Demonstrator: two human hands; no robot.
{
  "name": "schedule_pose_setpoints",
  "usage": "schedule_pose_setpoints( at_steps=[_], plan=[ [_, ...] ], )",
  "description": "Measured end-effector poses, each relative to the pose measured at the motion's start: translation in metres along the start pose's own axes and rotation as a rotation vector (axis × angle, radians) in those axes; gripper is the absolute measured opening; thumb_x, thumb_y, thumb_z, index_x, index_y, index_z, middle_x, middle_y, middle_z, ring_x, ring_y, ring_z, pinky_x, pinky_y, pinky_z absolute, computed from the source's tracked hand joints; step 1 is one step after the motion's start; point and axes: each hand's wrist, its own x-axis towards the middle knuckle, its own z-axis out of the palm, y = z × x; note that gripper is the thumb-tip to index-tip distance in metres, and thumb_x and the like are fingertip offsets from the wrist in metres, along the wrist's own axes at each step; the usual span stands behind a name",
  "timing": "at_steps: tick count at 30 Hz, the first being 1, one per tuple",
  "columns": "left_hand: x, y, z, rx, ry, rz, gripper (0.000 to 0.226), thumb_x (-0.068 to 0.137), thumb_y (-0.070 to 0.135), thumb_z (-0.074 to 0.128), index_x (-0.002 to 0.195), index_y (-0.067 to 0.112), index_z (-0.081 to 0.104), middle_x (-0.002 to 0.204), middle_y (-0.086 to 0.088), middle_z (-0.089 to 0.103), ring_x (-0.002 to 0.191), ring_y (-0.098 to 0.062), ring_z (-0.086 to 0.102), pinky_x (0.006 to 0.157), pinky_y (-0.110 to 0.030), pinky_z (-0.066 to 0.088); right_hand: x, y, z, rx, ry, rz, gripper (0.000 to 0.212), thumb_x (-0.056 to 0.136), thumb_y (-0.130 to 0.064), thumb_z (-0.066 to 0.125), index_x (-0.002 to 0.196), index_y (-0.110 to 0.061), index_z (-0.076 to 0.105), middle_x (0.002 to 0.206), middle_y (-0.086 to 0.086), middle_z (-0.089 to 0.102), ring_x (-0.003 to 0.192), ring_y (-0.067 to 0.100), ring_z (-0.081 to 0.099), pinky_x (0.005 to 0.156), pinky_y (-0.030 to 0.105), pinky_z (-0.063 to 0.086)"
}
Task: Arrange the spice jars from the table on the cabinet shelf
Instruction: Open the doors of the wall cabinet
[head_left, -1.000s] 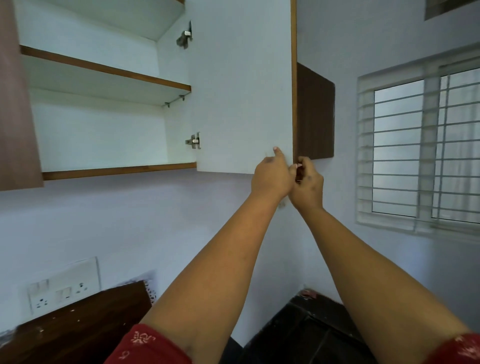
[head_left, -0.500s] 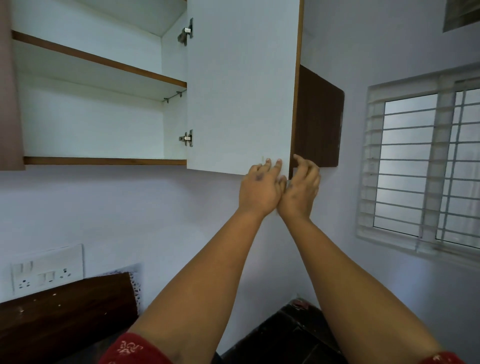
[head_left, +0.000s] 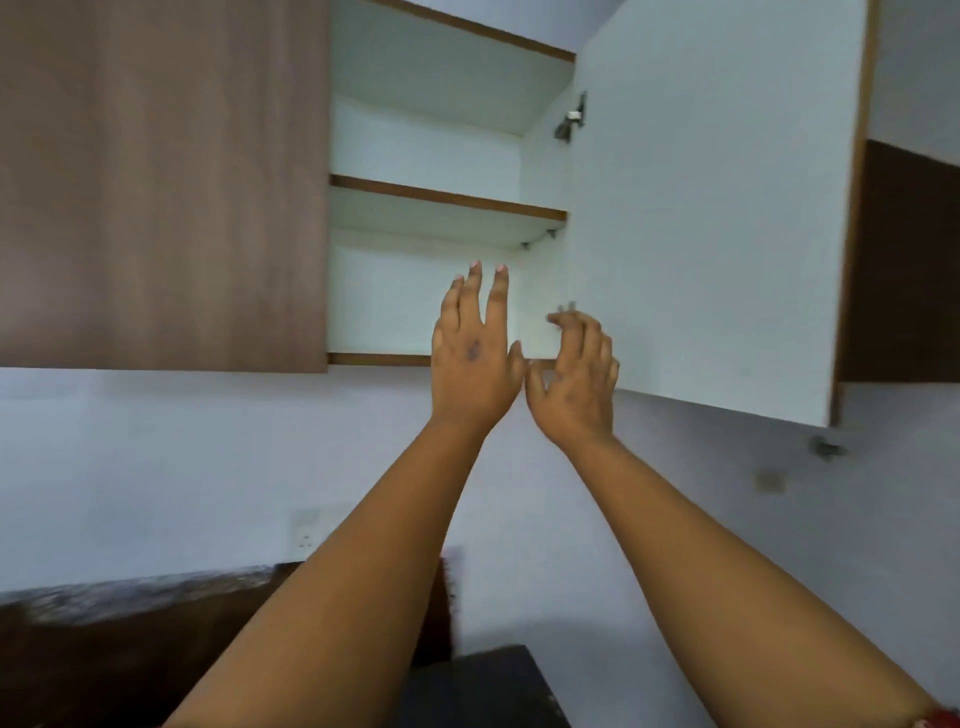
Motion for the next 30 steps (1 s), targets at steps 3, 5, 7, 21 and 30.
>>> schedule_pose_setpoints(
  at_steps=[3,5,7,21,30],
  plan=[
    [0.006,-0.072,-0.03,0.181,-0.002,-0.036,0.082,0.085,0.027,0.067,0.153,0.013,0.024,0.156,-0.016,0.028,0.144,-0.033,0.026,0.109,-0.042,0.037,0.007,-0.046,0.048,0.129,-0.102,-0.012,0.055,0.08,-0.021,0.062,0.131,-0.021,0.043,0.137,-0.001,0.043,0.125,0.021,0.041,0.096,0.039,0.04],
    [0.008,-0.118,-0.049,0.29,-0.032,-0.073,0.086,0.084,0.03,0.067,0.154,0.012,0.019,0.157,-0.017,0.025,0.144,-0.033,0.024,0.111,-0.042,0.034,0.01,-0.077,0.079,0.22,-0.161,-0.027,0.058,0.081,-0.021,0.062,0.135,-0.019,0.041,0.141,-0.001,0.041,0.127,0.021,0.04,0.097,0.039,0.04],
    [0.011,-0.158,-0.064,0.366,-0.077,-0.118,0.09,0.084,0.03,0.065,0.155,0.012,0.014,0.158,-0.017,0.021,0.146,-0.033,0.021,0.114,-0.041,0.03,0.011,-0.105,0.107,0.3,-0.209,-0.031,0.06,0.083,-0.02,0.062,0.138,-0.017,0.038,0.144,0.001,0.039,0.13,0.023,0.039,0.1,0.039,0.039],
    [0.014,-0.336,-0.066,0.545,-0.286,-0.098,0.096,0.086,0.008,0.061,0.155,0.013,-0.005,0.163,-0.014,0.0,0.15,-0.031,0.001,0.12,-0.042,0.005,0.046,-0.207,0.267,0.548,-0.45,0.23,0.093,0.086,-0.045,0.065,0.154,-0.016,0.009,0.158,0.008,0.017,0.145,0.027,0.021,0.116,0.04,0.027],
    [0.021,-0.36,-0.012,0.504,-0.292,0.036,0.099,0.085,0.006,0.064,0.155,0.013,-0.006,0.163,-0.007,-0.011,0.15,-0.03,-0.009,0.12,-0.052,0.009,0.061,-0.218,0.311,0.755,-0.498,0.59,0.055,0.092,-0.046,0.056,0.135,-0.016,0.039,0.132,0.008,0.051,0.116,0.028,0.052,0.092,0.039,0.049]
  ],
)
